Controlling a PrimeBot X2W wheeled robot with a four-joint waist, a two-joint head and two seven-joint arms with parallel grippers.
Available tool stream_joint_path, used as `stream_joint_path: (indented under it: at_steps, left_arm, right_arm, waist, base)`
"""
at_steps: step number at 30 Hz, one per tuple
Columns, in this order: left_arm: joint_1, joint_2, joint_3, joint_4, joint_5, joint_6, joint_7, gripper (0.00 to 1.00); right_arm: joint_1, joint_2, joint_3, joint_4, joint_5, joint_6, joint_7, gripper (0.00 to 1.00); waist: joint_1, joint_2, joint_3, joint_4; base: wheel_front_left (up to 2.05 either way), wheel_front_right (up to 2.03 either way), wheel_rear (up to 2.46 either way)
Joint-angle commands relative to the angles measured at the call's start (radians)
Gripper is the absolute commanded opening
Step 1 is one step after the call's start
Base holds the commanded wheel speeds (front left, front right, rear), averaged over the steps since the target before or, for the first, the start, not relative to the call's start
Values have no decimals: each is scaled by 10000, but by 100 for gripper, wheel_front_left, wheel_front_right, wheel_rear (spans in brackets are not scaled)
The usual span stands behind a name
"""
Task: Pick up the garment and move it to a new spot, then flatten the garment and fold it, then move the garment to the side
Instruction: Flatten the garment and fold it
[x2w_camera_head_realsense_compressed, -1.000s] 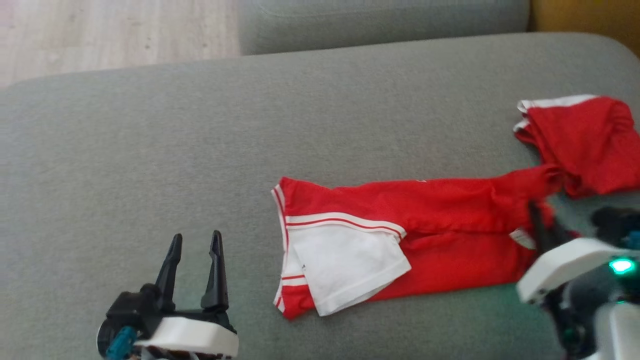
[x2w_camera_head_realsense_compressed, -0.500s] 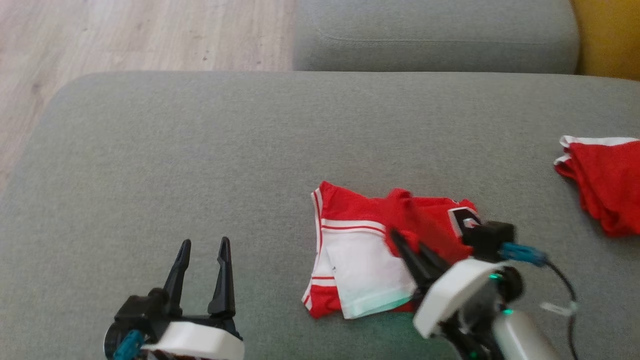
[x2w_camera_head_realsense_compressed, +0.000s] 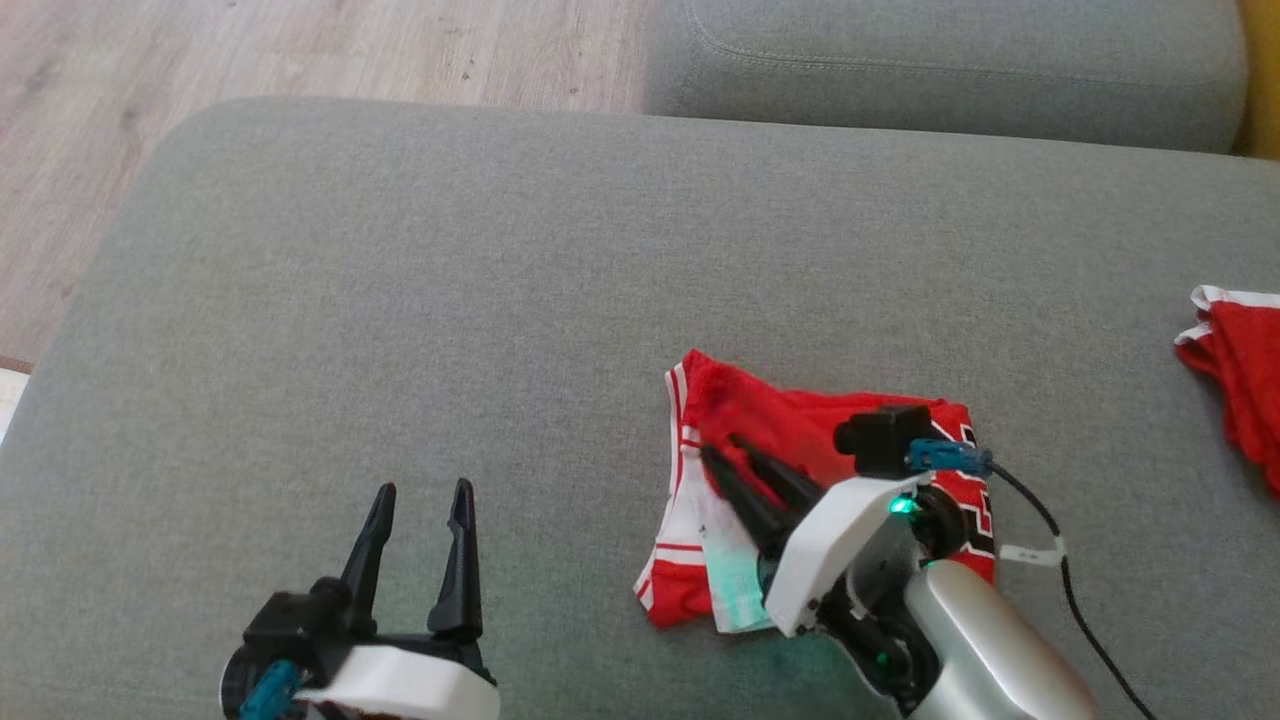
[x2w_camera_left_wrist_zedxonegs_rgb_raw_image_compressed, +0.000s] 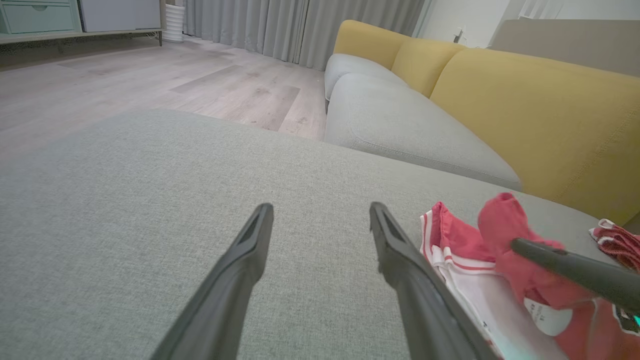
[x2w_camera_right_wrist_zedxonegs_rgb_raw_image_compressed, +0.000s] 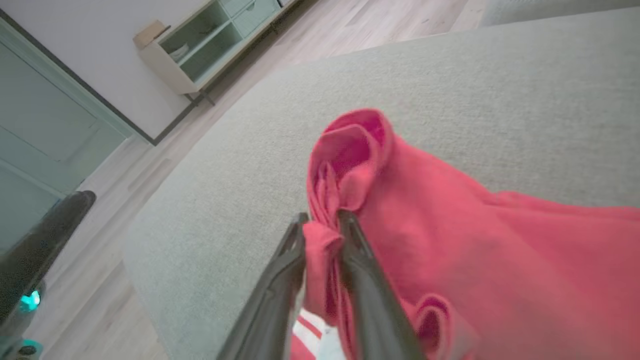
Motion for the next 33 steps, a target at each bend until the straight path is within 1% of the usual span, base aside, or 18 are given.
stream_joint_path:
  at_steps: [1, 4, 7, 9, 13, 14, 15, 18, 22, 28, 33]
  left_arm:
    - [-511, -20, 321, -259, -8, -41, -138, 100]
    - [-548, -64, 292, -218, -17, -38, -151, 100]
    - [-573, -94, 248, -186, -20, -59, -169, 100]
    - [-590, -112, 229, -171, -18, -65, -187, 100]
    - [-688, -142, 150, -138, 31, -88, -198, 100]
    - [-688, -142, 150, -138, 31, -88, -198, 100]
    - [-723, -149, 130, -132, 49, -91, -197, 100]
    - [-832, -165, 65, -117, 101, -115, -197, 100]
    - [-950, -220, -23, -69, 172, -85, -179, 100]
    - [-925, -271, -29, 156, 160, -77, -284, 100]
    - [-753, -325, 62, 404, 119, -57, -464, 100]
  right_arm:
    - [-540, 47, 304, -234, 357, -7, -279, 100]
    - [-824, 47, 548, -56, 753, -7, -650, 100]
    - [-1093, 47, 490, 79, 873, -7, -1094, 100]
    - [-1287, 47, 187, 232, 457, -7, -1454, 100]
    - [-1461, 47, -804, 381, -911, -7, -2152, 100]
    - [-1461, 47, -804, 381, -911, -7, -2152, 100]
    - [-1432, 47, -1097, 349, -1221, -7, -2286, 100]
    - [-1219, 47, -1966, 92, -2214, -7, -2589, 100]
    - [-667, 47, -3020, -561, -3320, -7, -2886, 100]
    - [577, 47, -4095, -1624, -4297, -7, -2975, 100]
    - [1651, 47, -4559, -2303, -4485, -7, -3030, 100]
  waist:
    - [0, 0, 9, -21]
    - [0, 0, 9, -119]
    - [0, 0, 24, -249]
    - [0, 0, 44, -351]
    - [0, 0, 67, -540]
    - [0, 0, 67, -540]
    - [0, 0, 66, -587]
    - [0, 0, 58, -733]
    - [0, 0, -29, -913]
    - [0, 0, -271, -1144]
    - [0, 0, -518, -1252]
  base:
    - [0, 0, 0]
    - [0, 0, 0]
    - [0, 0, 0]
    - [0, 0, 0]
    - [0, 0, 0]
    - [0, 0, 0]
    - [0, 0, 0]
    - [0, 0, 0]
    - [0, 0, 0]
    - [0, 0, 0]
    - [0, 0, 0]
